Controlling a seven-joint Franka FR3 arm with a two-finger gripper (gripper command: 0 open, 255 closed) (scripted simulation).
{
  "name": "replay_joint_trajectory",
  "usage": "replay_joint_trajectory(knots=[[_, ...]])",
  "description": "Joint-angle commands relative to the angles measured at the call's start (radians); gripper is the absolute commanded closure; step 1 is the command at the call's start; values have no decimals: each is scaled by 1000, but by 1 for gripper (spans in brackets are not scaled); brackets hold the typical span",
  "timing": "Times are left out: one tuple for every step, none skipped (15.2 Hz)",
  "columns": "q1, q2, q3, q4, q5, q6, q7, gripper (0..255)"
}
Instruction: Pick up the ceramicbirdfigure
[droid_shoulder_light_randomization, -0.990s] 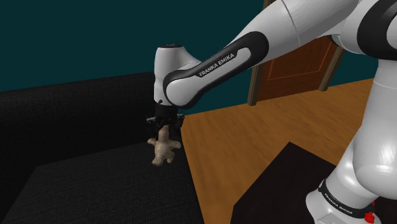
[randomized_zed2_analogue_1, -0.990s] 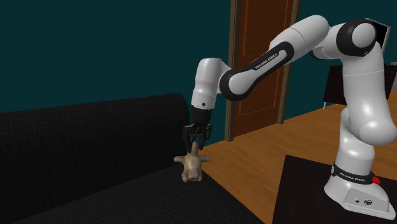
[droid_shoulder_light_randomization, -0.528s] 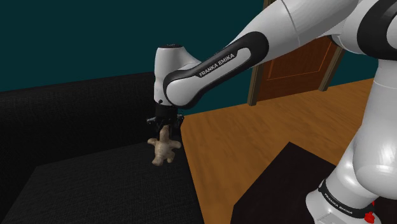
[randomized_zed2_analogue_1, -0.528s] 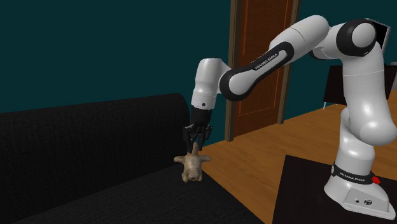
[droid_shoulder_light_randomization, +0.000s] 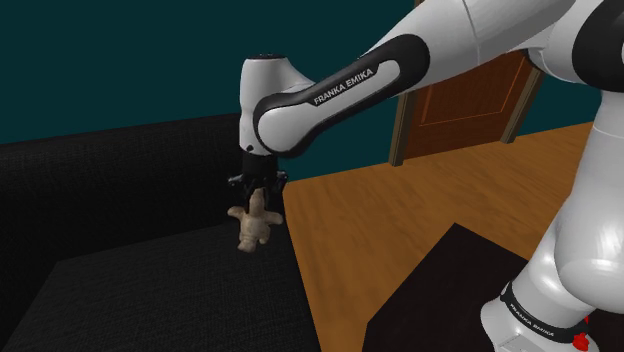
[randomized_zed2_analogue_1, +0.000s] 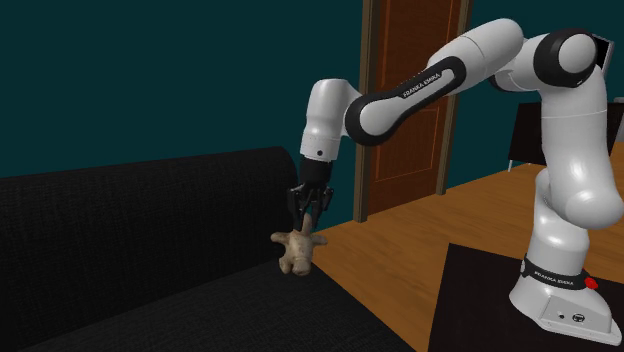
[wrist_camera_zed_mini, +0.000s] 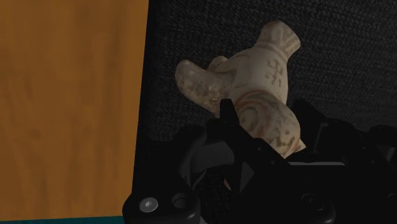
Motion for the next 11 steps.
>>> replay_joint_trajectory(knots=[[0,-11,2,14,4,-24,2,255],[-1,-16,2,22,6,-36,2,255],[-1,-21,3,30,7,-49,1,255],[-2,-25,3,38,9,-61,1,255],[-3,-30,4,47,11,-73,1,255],[-3,-34,4,55,12,-86,1,255],[-4,-38,4,64,14,-98,1,255],[-4,-41,4,73,15,-111,2,255],[-4,-45,5,83,16,-124,2,255],[-4,-46,5,84,16,-125,2,255],[-4,-46,5,84,16,-125,2,255]])
